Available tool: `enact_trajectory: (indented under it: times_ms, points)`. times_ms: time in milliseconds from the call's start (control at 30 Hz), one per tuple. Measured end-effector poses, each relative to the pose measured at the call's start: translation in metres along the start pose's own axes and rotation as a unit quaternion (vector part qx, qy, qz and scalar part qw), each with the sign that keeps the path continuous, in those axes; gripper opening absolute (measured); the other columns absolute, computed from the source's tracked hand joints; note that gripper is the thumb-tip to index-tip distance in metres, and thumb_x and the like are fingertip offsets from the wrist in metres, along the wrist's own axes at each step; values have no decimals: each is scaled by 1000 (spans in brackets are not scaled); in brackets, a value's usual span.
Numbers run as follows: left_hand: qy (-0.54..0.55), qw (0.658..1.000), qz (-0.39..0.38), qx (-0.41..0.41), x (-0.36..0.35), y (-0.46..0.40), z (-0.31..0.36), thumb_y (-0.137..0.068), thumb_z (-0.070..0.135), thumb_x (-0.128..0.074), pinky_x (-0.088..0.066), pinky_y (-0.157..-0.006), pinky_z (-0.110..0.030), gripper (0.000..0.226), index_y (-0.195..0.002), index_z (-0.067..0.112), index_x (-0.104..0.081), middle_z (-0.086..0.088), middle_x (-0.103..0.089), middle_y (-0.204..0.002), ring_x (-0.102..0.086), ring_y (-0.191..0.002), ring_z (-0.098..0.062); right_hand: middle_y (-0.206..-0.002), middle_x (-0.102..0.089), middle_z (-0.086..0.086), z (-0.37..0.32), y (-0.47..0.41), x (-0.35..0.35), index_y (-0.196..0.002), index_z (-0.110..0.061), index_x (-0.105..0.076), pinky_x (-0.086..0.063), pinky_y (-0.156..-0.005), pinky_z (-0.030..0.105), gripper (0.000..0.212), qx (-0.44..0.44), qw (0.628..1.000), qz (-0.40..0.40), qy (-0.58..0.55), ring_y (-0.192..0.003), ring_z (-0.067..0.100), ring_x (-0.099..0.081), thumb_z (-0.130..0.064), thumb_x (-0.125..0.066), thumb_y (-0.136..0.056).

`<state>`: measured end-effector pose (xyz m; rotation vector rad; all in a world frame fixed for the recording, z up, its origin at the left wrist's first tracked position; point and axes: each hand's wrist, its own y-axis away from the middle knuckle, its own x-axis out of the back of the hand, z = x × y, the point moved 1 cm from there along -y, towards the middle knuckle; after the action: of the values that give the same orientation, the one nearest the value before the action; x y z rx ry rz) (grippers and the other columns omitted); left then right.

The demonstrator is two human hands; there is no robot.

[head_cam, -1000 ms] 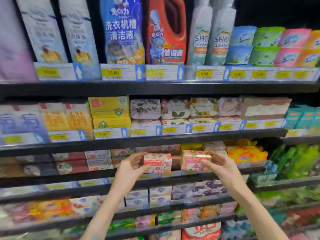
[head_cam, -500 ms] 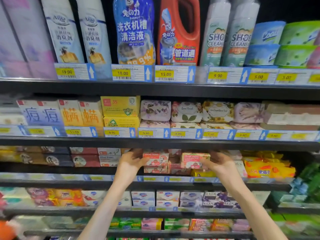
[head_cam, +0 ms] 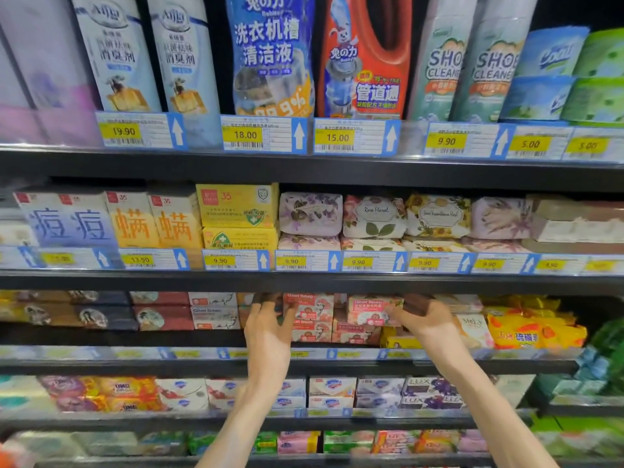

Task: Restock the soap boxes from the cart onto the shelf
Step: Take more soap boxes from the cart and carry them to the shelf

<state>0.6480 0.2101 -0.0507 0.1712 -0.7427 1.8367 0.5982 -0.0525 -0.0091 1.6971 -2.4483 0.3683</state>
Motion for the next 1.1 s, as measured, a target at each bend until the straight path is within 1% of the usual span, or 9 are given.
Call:
enact_trajectory:
  times_ms: [67,200,367,433,567,633,733,900,1100]
  points:
    - [2,1000,4,3,-3,1,1,-93,26,-70,-48,-94,-35,26,-110,7,-68,-7,-64,-111,-61,-106,-27,-89,-77,-5,0,-2,-3,-99,-16,-74,-58,-70,26,23,-7,1000,2,4,-81,14,-73,-21,-82,-79]
    - [-11,1000,-19,2,-7,4,1,-93,31,-70,-46,-105,-41,45,-128,6,-57,-10,-57,-129,-54,-121,-30,-81,-73,-11,-2,-1,-8,-92,-15,-72,-47,-52,8,13,-8,1000,3,-3,-64,-2,-68,-13,-79,-82]
    - [-15,999,-29,6,-8,3,-3,-93,33,-69,-42,-110,-41,58,-141,9,-48,-10,-52,-141,-50,-130,-30,-82,-70,-13,-4,-3,-16,-94,-16,-69,-45,-51,4,15,-9,1000,3,-3,-62,-9,-65,-10,-78,-82]
    - [-12,999,-30,9,-8,2,-2,-92,31,-71,-43,-109,-40,57,-140,10,-49,-10,-53,-140,-52,-128,-29,-83,-70,-14,-5,-5,-21,-93,-17,-69,-46,-56,6,17,-12,1000,7,-12,-64,-10,-65,-8,-78,-82]
    - [-13,999,-32,2,-5,2,0,-92,31,-71,-47,-104,-40,54,-138,11,-50,-9,-56,-134,-55,-122,-28,-91,-71,-15,-1,-7,-29,-94,-24,-68,-44,-83,24,19,-18,1000,22,-3,-86,2,-65,-18,-81,-80]
    - [-12,999,-34,5,-5,2,0,-92,30,-70,-46,-103,-39,53,-138,12,-50,-9,-55,-135,-55,-123,-28,-102,-71,-8,4,-7,-32,-105,-17,-66,-43,-87,29,31,-27,999,36,6,-98,13,-63,-23,-82,-79]
    - [-11,999,-36,3,-5,3,-3,-93,31,-70,-45,-104,-38,54,-139,13,-48,-8,-54,-136,-53,-124,-27,-113,-70,-2,8,-8,-33,-114,-13,-65,-45,-87,31,43,-38,998,45,38,-108,20,-62,-31,-82,-79]
    - [-3,999,-32,-3,-5,3,-2,-92,29,-70,-45,-106,-38,54,-139,13,-49,-7,-54,-137,-52,-125,-25,-101,-69,2,6,-11,-36,-106,-6,-66,-45,-82,30,40,-48,992,69,92,-99,22,-62,-34,-79,-81]
    - [-9,999,-33,14,-5,3,-2,-92,30,-71,-49,-105,-44,50,-134,12,-52,-8,-55,-135,-55,-122,-28,-101,-72,7,2,-10,-41,-98,-5,-68,-45,-80,29,31,-39,990,88,101,-89,19,-60,-30,-78,-83]
